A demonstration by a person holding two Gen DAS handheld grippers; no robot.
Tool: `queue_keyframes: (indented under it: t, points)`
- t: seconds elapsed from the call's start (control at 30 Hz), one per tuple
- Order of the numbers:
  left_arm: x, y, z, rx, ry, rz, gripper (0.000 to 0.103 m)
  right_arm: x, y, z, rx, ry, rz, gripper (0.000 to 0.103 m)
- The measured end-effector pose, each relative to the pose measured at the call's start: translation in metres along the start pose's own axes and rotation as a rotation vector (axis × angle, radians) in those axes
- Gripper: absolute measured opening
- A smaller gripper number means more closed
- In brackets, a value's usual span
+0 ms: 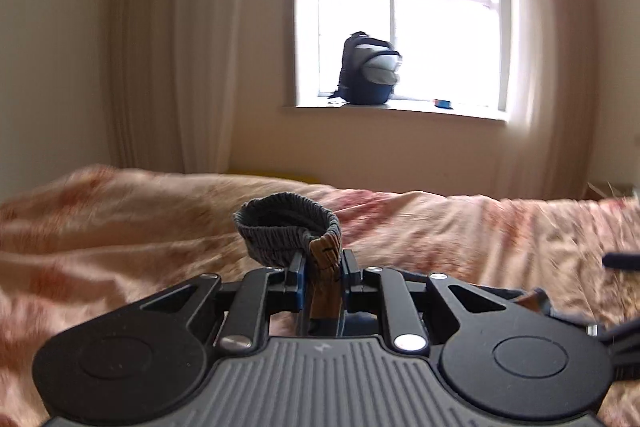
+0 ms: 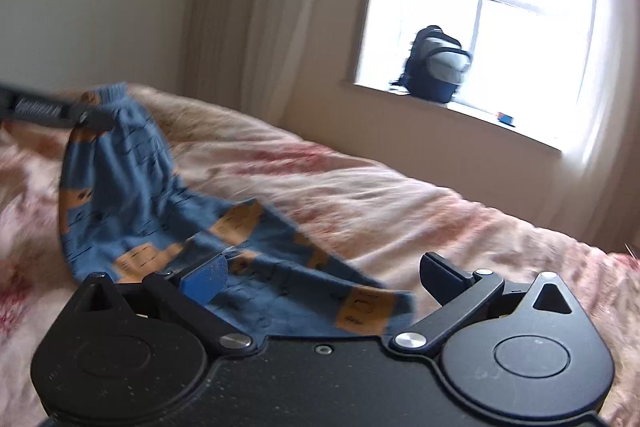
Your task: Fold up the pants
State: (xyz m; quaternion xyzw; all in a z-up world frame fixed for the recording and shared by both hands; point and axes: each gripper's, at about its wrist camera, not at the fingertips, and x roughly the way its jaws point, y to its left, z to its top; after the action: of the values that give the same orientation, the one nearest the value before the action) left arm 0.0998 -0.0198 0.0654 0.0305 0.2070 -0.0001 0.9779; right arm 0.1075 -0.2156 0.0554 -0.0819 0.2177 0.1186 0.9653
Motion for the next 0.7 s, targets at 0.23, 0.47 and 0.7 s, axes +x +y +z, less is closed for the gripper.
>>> queue_keyframes:
  t: [0.23, 0.47, 0.7]
  points:
    - [-0.003, -0.060, 0.001, 0.135, 0.014, -0.082, 0.018, -0.012, -0.049, -0.002, 0.155, -0.028, -0.034, 0.102]
    - [-0.005, -0.124, -0.028, 0.304, 0.034, -0.156, 0.018, -0.012, -0.081, -0.011, 0.216, 0.001, -0.125, 0.102]
    - [0.010, -0.175, -0.055, 0.353, 0.086, -0.228, 0.018, -0.004, -0.120, -0.024, 0.382, 0.069, -0.164, 0.102]
